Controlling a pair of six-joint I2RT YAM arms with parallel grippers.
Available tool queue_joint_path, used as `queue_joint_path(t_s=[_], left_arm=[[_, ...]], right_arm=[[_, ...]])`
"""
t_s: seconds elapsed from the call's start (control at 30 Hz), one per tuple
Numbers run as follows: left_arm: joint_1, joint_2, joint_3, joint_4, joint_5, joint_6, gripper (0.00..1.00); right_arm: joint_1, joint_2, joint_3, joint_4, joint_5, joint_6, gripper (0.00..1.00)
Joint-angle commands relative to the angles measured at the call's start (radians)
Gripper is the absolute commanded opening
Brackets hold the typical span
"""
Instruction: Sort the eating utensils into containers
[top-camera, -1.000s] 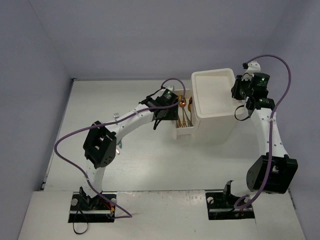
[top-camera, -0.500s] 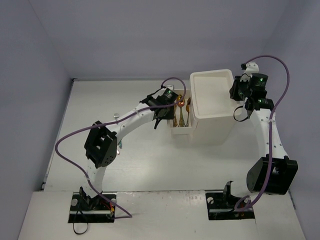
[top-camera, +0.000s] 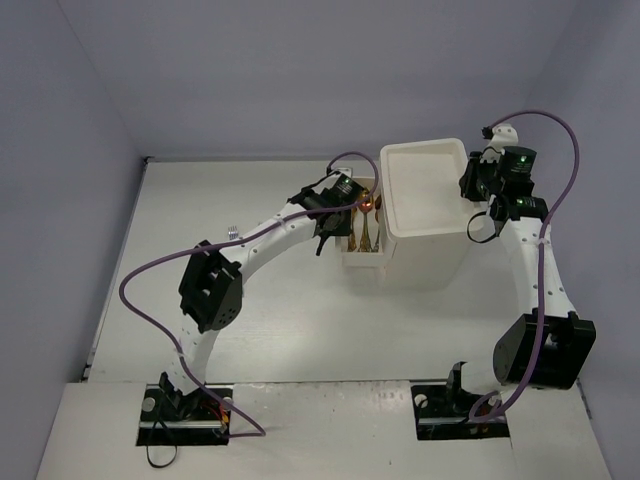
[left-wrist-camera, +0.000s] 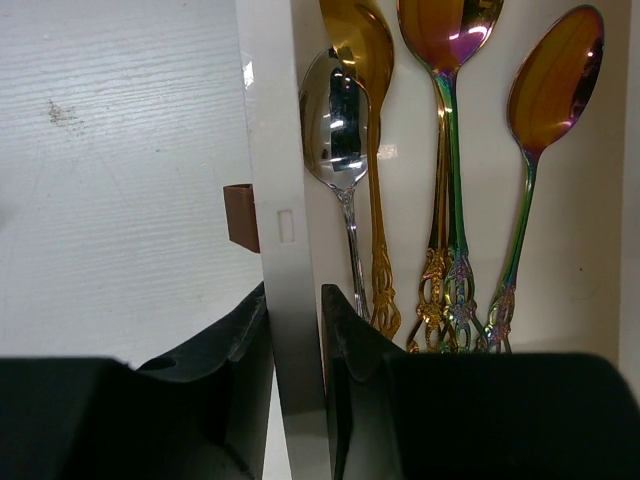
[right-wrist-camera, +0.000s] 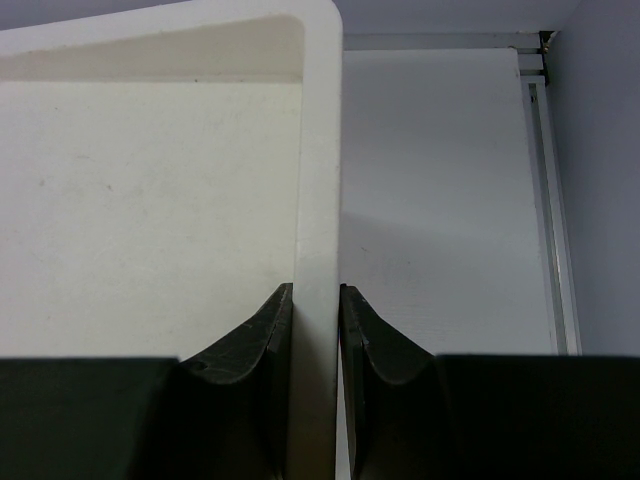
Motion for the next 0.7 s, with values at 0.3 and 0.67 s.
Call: queue_joint_path(t_s=[0.3, 0.67], left_arm=[[-0.086, -0.094, -0.008, 0.195, 0.113, -0.153, 0.07], [-0.110, -0.159, -0.075, 0.231, 0.055, -0.216, 0.00]], right_arm=[[0.024, 0.028, -0.008, -0.076, -0.095, 0.053, 0.00], [0.024, 0.022, -0.012, -0.075, -0.087, 0.058, 0.00]])
